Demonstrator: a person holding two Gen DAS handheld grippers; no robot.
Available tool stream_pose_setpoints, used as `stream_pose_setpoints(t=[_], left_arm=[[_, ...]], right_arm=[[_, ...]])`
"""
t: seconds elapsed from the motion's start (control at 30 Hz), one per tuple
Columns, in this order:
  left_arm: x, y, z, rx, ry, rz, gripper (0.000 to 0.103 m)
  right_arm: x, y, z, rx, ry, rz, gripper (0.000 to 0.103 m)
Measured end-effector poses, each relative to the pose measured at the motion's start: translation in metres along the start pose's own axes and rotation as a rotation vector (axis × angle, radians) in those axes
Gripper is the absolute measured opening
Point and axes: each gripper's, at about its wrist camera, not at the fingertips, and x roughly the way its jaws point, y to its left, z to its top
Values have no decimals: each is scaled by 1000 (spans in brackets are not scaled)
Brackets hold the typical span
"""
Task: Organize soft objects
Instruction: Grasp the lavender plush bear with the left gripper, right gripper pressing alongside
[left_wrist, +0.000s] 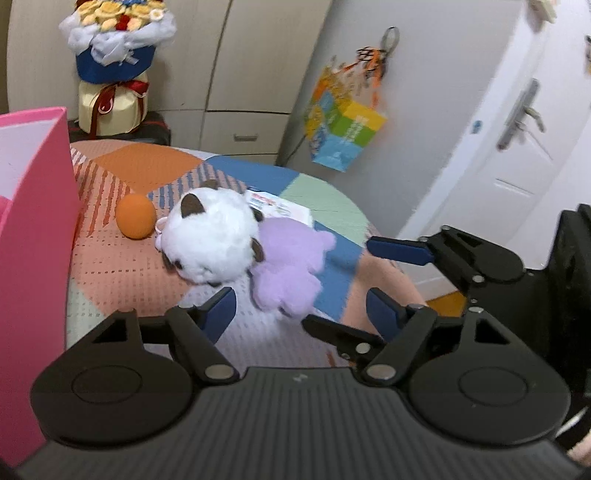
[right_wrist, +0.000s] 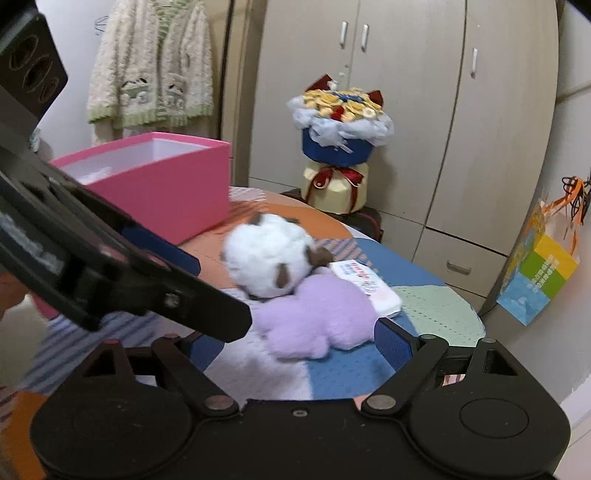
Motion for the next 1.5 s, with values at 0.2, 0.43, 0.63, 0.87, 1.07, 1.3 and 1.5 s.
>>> stream_pose_setpoints(t=[0.2,0.43,0.63,0.87,1.07,1.3,1.5], left_arm=[[26,9,5,-56,34,26,66],[41,15,3,-114,49,15,64],[49,17,0,-126,31,14,54],[54,22,-4,-149,34,20,48],[56,16,-6,-107,47,46,42],[53,14,-8,-111,41,25,37],[45,11,-14,-117,56,9,36]], right_arm=[[26,-16,3,-63,-16,52,97],[45,-9,5,-242,-21,114,99],[55,-17,4,-224,-14,172,101],[62,-30,-2,-162,-2,219,103],[66,-24,-7,-208,19,212,103],[63,-26,-8,-121,35,218,95],[47,-13,-13,-130,24,180,86]])
